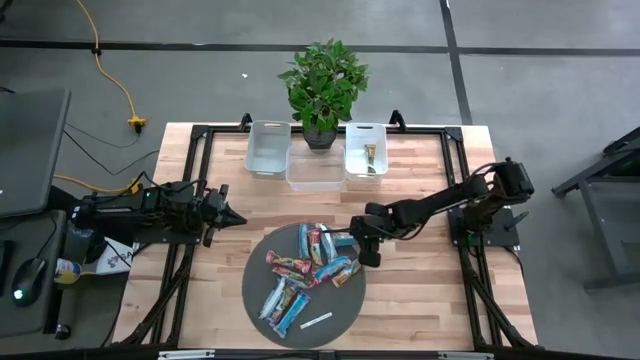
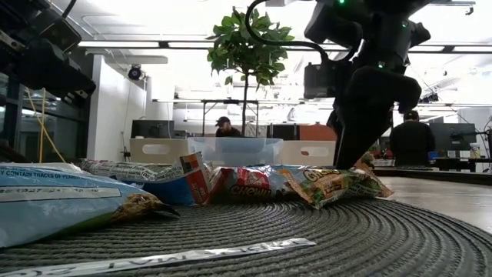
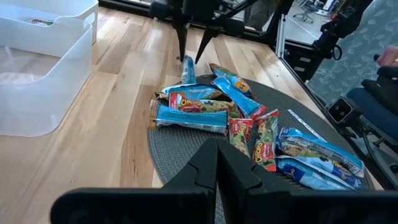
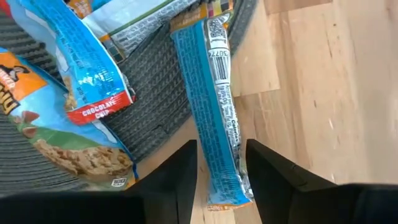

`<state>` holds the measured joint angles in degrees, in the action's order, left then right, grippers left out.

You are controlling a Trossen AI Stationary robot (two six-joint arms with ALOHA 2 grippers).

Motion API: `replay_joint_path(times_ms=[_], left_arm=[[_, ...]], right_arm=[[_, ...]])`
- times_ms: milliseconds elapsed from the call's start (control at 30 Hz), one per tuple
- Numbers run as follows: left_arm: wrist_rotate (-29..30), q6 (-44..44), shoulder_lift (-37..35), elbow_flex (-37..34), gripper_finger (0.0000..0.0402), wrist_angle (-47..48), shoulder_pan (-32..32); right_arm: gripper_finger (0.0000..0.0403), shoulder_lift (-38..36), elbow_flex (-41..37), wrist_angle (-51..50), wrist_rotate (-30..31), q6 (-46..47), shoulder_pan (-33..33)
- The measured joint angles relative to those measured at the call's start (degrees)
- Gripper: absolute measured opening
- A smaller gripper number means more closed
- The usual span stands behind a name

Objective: Pick and place Granola Bars by type
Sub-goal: Put the yellow granola bar into the white bin

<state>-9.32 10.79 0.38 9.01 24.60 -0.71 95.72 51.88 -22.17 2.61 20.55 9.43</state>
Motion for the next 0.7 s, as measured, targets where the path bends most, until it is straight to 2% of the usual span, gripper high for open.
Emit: replay_joint_path(times_ms=[467,700], left_arm=[[-0.24,0.02,0.02,0.00,0.0001,-0.01,-0.02],[-0.22,0.02,0.01,-0.02,0.0001,0.00,-0.01]], right_arm=[[0.0121,1.12,0.09,0.68,1.29,-3.13,-0.02],[0.0121,3.06,0.11,0.95,-0.05,-3.66,0.04]])
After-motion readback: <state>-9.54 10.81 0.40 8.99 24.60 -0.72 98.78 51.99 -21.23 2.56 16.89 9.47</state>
